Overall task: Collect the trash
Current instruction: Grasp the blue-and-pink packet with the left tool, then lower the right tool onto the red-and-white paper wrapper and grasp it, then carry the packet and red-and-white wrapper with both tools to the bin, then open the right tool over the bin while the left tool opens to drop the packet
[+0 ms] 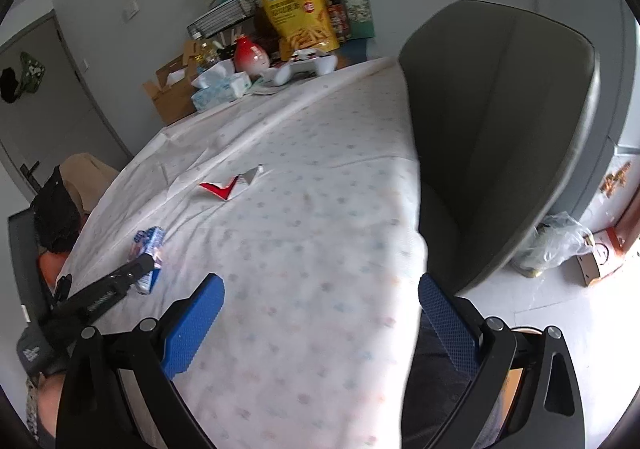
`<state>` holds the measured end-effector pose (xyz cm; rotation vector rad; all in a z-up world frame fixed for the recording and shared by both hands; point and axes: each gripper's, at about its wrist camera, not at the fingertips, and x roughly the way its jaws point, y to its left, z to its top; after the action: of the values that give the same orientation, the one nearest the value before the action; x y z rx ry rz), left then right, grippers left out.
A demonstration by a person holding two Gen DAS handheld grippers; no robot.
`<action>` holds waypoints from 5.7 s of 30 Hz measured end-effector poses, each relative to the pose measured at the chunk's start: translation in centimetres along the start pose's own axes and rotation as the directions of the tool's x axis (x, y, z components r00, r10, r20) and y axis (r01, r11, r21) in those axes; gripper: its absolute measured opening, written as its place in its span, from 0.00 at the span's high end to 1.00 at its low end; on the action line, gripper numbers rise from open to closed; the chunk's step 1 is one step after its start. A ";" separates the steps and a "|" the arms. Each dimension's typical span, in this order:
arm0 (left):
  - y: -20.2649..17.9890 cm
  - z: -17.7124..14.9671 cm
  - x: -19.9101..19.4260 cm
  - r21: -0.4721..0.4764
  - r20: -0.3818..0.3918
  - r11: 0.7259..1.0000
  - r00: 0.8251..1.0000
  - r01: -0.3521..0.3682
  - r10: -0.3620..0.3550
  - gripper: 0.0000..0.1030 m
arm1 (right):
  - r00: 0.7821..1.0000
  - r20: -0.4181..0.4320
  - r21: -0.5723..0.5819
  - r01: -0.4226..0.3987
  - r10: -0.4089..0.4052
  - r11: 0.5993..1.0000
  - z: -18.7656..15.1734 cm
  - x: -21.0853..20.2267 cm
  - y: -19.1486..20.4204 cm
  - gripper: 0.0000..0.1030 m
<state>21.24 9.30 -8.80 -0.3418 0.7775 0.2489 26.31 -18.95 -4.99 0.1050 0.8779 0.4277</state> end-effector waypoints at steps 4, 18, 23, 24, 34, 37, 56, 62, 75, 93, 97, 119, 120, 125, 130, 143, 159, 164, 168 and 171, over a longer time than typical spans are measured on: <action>2.0 0.8 -0.9 -0.036 0.028 0.999 1.000 -0.013 0.014 0.75 | 1.000 -0.008 -0.039 -0.011 0.011 0.999 0.9 1.3 2.0 0.07; 8.9 2.5 -1.3 -0.164 0.064 0.983 0.994 -0.081 0.092 0.75 | 0.997 -0.060 -0.135 -0.056 0.048 0.989 4.7 7.4 7.6 0.07; 9.9 2.7 -0.9 -0.184 0.062 0.979 0.993 -0.092 0.105 0.75 | 0.998 -0.061 -0.165 -0.038 0.028 0.986 6.2 9.9 8.9 0.07; 10.0 2.7 -0.7 -0.186 0.059 0.978 0.993 -0.093 0.106 0.75 | 0.998 -0.062 -0.171 -0.033 0.023 0.985 6.5 10.5 9.1 0.07; 10.9 2.7 0.4 -0.207 0.044 0.972 0.991 -0.112 0.123 0.75 | 0.993 -0.116 -0.193 -0.054 0.032 0.980 7.8 15.1 9.6 0.64; 10.5 2.7 0.4 -0.201 0.043 0.974 0.992 -0.107 0.118 0.75 | 0.982 -0.171 -0.173 -0.104 0.074 0.979 7.4 15.5 9.1 0.97; 10.0 2.9 0.6 -0.199 0.057 0.976 0.993 -0.087 0.101 0.75 | 0.991 -0.120 -0.234 -0.086 0.059 0.968 6.3 13.3 9.8 0.30; 10.2 3.0 1.6 -0.206 0.050 0.975 0.994 -0.080 0.092 0.75 | 0.993 -0.115 -0.268 -0.035 0.004 0.963 7.4 15.9 10.9 0.07; 11.6 3.1 2.3 -0.237 0.044 0.970 0.997 -0.056 0.069 0.75 | 0.990 -0.124 -0.352 0.015 -0.063 0.936 8.0 19.2 12.8 0.28; 8.7 2.7 -1.1 -0.196 0.094 0.981 0.995 0.003 0.016 0.75 | 0.997 -0.070 -0.368 -0.065 0.042 0.928 4.6 10.6 12.3 0.72; 6.3 2.5 -1.7 -0.155 0.101 0.987 0.995 0.034 -0.018 0.75 | 0.997 -0.053 -0.344 -0.068 0.053 0.936 3.8 8.1 10.9 0.72; -8.6 -1.3 -1.5 0.055 -0.011 0.963 0.964 0.264 -0.264 0.75 | 0.996 0.020 -0.055 0.083 -0.082 0.995 0.0 -3.4 -4.4 0.72; -9.1 -1.4 -1.4 0.062 -0.018 0.959 0.961 0.275 -0.274 0.75 | 0.994 0.020 -0.039 0.106 -0.105 0.994 -0.3 -3.9 -5.4 0.72; -12.3 -2.1 -1.1 0.109 -0.048 0.942 0.948 0.319 -0.316 0.75 | 0.983 0.016 0.020 0.184 -0.184 0.983 -1.3 -5.3 -9.2 0.72; -15.6 -2.7 -1.1 0.156 -0.071 0.924 0.937 0.350 -0.343 0.75 | 0.973 0.006 0.078 0.228 -0.230 0.970 -2.7 -6.5 -12.8 0.72; -23.3 -5.7 0.2 0.280 -0.166 0.879 0.921 0.386 -0.352 0.75 | 0.965 -0.044 0.218 0.261 -0.258 0.940 -6.1 -6.7 -19.7 0.72; -30.6 -8.1 1.5 0.399 -0.262 0.814 0.903 0.423 -0.340 0.75 | 0.964 -0.060 0.393 0.260 -0.257 0.882 -10.3 -6.5 -26.8 0.42; -33.1 -9.5 1.9 0.435 -0.302 0.782 0.891 0.446 -0.340 0.75 | 0.961 -0.059 0.467 0.265 -0.270 0.844 -12.3 -7.7 -29.6 0.42; -35.6 -11.1 2.0 0.469 -0.338 0.746 0.876 0.474 -0.344 0.75 | 0.967 -0.037 0.511 0.235 -0.252 0.827 -13.6 -9.1 -31.2 0.41; -37.1 -12.2 2.3 0.484 -0.364 0.724 0.865 0.492 -0.345 0.75 | 0.970 -0.037 0.532 0.222 -0.239 0.817 -14.3 -8.9 -32.2 0.42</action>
<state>27.67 -29.26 -10.83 0.0266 0.9591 -0.4742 20.70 -53.12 -16.13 0.5139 0.9472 -0.0595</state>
